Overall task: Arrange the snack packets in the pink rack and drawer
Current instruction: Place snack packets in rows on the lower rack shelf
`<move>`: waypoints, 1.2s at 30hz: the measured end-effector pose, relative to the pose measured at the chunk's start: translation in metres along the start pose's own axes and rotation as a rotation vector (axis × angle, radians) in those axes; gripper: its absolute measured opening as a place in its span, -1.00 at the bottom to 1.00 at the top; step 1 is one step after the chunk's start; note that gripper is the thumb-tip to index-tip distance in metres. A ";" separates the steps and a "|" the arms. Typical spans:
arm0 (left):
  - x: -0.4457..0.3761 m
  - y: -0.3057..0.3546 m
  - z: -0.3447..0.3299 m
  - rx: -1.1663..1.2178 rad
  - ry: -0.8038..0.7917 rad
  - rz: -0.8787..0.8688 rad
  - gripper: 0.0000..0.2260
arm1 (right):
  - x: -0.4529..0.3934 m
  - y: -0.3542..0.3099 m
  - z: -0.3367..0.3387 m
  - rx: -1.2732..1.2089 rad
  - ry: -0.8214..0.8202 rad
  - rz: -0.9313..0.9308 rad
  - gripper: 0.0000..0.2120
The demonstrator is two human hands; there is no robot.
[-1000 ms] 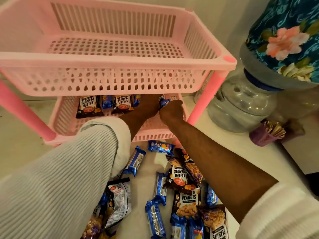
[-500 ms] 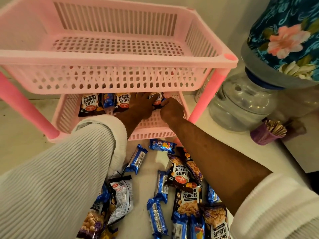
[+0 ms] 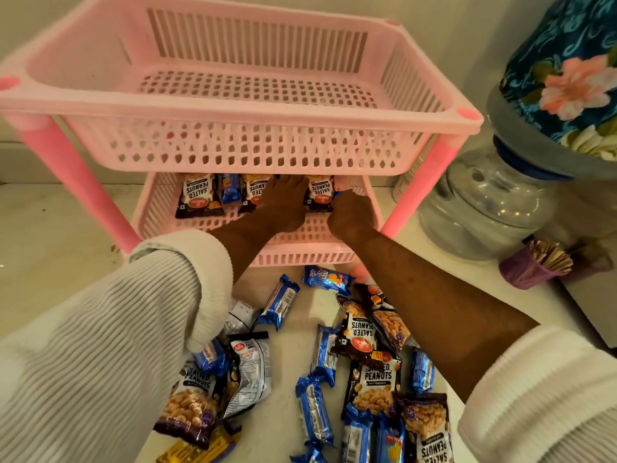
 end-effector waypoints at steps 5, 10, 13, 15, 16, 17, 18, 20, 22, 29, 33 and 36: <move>0.025 -0.004 0.014 0.081 -0.110 0.023 -0.36 | 0.007 -0.003 -0.001 0.088 -0.073 0.086 -0.74; 0.056 -0.014 0.031 0.250 -0.170 0.090 -0.47 | 0.013 -0.002 0.005 0.143 -0.148 0.128 -0.76; 0.072 -0.023 0.038 0.290 -0.197 0.142 -0.54 | 0.014 -0.006 0.012 0.236 -0.206 0.192 -0.73; 0.082 -0.027 0.042 0.283 -0.212 0.152 -0.58 | 0.014 -0.008 0.015 0.308 -0.259 0.237 -0.72; 0.086 -0.030 0.044 0.285 -0.214 0.166 -0.60 | 0.013 -0.010 0.016 0.336 -0.283 0.260 -0.71; 0.089 -0.033 0.045 0.288 -0.211 0.181 -0.63 | 0.013 -0.011 0.017 0.358 -0.306 0.281 -0.70; 0.093 -0.036 0.047 0.292 -0.204 0.199 -0.65 | 0.012 -0.014 0.018 0.372 -0.327 0.298 -0.68; 0.097 -0.039 0.051 0.290 -0.185 0.224 -0.66 | 0.010 -0.016 0.019 0.383 -0.366 0.322 -0.65; 0.101 -0.040 0.053 0.290 -0.162 0.234 -0.66 | 0.007 -0.017 0.020 0.374 -0.397 0.330 -0.66; 0.105 -0.039 0.058 0.298 -0.126 0.260 -0.68 | 0.005 -0.016 0.025 0.380 -0.415 0.341 -0.73; 0.106 -0.037 0.063 0.291 -0.058 0.264 -0.71 | 0.006 -0.019 0.037 0.369 -0.343 0.346 -0.70; 0.115 -0.032 0.073 0.367 0.115 0.292 -0.76 | 0.015 -0.026 0.057 0.252 -0.201 0.316 -0.62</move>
Point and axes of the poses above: each hand's wrist, its own x-axis away from the middle knuckle, its own z-axis out of the back of the hand, y = z × x, the point moved 6 cm from there along -x, towards the middle knuckle, and after that the axes turned 13 degrees about y, right-handed, at the moved point
